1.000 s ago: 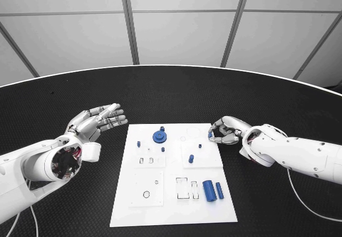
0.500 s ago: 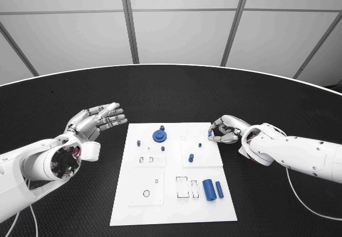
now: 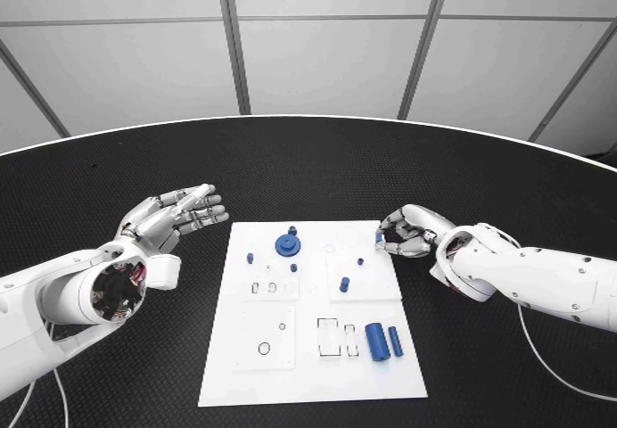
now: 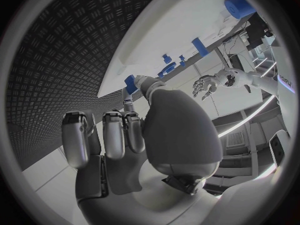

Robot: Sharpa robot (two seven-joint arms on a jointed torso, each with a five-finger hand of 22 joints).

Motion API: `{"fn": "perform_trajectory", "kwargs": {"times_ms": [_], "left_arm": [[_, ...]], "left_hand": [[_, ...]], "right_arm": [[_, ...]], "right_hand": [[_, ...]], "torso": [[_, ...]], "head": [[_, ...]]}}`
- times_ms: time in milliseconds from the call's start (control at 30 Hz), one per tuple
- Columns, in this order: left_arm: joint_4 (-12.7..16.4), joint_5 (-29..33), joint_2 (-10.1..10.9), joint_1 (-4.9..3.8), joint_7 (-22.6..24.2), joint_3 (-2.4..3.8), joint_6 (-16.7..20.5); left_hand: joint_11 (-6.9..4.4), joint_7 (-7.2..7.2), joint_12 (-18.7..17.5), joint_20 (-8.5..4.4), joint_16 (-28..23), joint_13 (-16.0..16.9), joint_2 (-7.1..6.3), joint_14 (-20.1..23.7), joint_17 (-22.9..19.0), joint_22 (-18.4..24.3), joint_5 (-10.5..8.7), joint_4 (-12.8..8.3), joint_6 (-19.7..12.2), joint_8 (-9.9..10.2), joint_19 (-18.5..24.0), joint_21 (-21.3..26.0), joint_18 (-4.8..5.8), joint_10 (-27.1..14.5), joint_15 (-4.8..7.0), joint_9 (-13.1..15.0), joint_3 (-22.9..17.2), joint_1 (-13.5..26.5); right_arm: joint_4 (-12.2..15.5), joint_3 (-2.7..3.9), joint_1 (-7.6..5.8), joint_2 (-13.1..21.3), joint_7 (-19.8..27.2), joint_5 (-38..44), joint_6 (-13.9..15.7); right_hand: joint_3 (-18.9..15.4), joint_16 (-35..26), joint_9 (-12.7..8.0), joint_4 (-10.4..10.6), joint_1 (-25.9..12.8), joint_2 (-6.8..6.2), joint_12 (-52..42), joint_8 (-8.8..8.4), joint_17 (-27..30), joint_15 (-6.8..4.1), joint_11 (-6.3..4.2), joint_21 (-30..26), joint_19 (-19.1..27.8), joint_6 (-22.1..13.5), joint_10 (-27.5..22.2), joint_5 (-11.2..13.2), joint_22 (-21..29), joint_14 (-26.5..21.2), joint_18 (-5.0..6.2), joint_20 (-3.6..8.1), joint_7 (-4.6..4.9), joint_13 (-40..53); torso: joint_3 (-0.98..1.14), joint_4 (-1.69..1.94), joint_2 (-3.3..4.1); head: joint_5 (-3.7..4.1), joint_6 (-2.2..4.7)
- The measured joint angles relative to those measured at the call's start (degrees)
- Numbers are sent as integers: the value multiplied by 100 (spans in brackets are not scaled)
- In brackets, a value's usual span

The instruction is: Assemble the parts on the task board

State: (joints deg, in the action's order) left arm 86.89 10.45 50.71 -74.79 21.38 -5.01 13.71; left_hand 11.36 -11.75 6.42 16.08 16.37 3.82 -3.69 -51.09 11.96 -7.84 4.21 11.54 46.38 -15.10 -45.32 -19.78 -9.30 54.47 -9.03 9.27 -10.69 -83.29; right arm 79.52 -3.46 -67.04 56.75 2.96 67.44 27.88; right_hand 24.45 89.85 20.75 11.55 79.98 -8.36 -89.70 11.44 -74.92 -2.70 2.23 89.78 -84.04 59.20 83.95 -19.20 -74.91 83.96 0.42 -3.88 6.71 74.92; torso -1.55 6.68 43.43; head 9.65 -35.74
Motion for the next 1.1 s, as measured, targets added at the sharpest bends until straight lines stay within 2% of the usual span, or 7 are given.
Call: {"fn": "perform_trajectory", "kwargs": {"times_ms": [133, 300, 533, 633, 833, 1000, 1100], "left_arm": [[-57, 0, -35, 0, 0, 0, -11], [-147, 1, -104, 1, -5, -1, -29], [-295, 2, -259, 3, -24, -1, -62], [-349, 2, -334, 3, -31, -1, -79], [-446, 2, -457, 3, -51, -1, -101], [-504, 2, -519, 3, -62, -1, -108], [-526, 2, -540, 2, -68, -1, -113]], "left_hand": [[0, 0, 0, 0, 0, 0, 0, 0, 0, 0, 0, -4, 0, 0, 0, 0, 0, 0, 0, 0, -7, 0], [0, 0, 0, 0, 0, 0, 0, 0, 3, 6, 0, -8, 0, 0, 0, 0, 0, 0, 0, 0, -40, 0], [0, 0, 0, 0, 0, 0, 0, 0, 5, 5, 0, -8, 0, 0, 0, 0, 0, 0, 0, 0, -40, 0], [0, 0, 0, 0, 0, 0, 0, 0, 5, 5, 0, -8, 0, 0, 0, 0, 0, 0, 0, 0, -40, 0], [0, 0, 0, 0, 0, 0, 0, 0, 4, 5, 0, -8, 0, 0, 0, 0, 0, 0, 0, 0, -40, 0], [0, 0, 0, 0, 0, 0, 0, 0, 4, 5, 0, -8, 0, 0, 0, 0, 0, 0, 0, 0, -40, 0], [0, 0, 0, 0, 0, 0, 0, 0, 4, 5, 0, -8, 0, 0, 0, 0, 0, 0, 0, 0, -40, 0]], "right_arm": [[342, 11, -31, 91, -78, 0, 45], [763, 20, -165, 85, -199, 8, 48], [1223, 29, -347, -293, -432, 403, -92], [1222, 30, -370, -593, -528, 654, -187], [1013, 22, -381, -1208, -689, 1107, -348], [783, -30, -362, -1617, -809, 1276, -479], [678, -58, -312, -1813, -885, 1400, -560]], "right_hand": [[0, 0, 0, 0, 0, 29, 0, -1, 0, 0, -9, 0, 0, -1, 9, 0, 0, 0, 0, 0, 0, 0], [11, 0, 0, -12, -3, 37, 0, -1, 0, 0, -9, -1, 0, -1, 9, -5, 0, 0, 0, 0, -1, 0], [19, 0, 0, -20, -3, 38, 0, 0, 1, 0, -8, -3, 0, -2, 9, -29, 0, 0, 0, 0, -1, -1], [22, 0, 0, -23, -3, 38, 0, 1, 1, 0, -8, -3, 0, -2, 9, -29, 0, 0, 0, 0, -2, -1], [33, 0, 0, -34, -2, 39, 0, 3, 1, 1, -8, -3, 0, -2, 9, -29, 0, 0, 0, -1, -2, -1], [48, 0, 0, -50, 1, 41, 0, 5, 1, 2, -8, -3, 0, -12, 9, -28, 0, 0, 0, -1, -11, -1], [48, 0, -1, -50, 1, 41, 0, 6, 1, 2, -8, -3, 0, -12, 9, -27, 0, -1, 0, -1, -12, -1]], "torso": [[-3, -23, -24], [-20, -52, -75], [-48, -78, -140], [-64, -76, -164], [-92, -38, -201], [-115, -16, -218], [-115, -13, -218]], "head": [[-6, -3], [-69, -25], [-194, -57], [-258, -77], [-367, -121], [-512, -162], [-605, -182]]}}
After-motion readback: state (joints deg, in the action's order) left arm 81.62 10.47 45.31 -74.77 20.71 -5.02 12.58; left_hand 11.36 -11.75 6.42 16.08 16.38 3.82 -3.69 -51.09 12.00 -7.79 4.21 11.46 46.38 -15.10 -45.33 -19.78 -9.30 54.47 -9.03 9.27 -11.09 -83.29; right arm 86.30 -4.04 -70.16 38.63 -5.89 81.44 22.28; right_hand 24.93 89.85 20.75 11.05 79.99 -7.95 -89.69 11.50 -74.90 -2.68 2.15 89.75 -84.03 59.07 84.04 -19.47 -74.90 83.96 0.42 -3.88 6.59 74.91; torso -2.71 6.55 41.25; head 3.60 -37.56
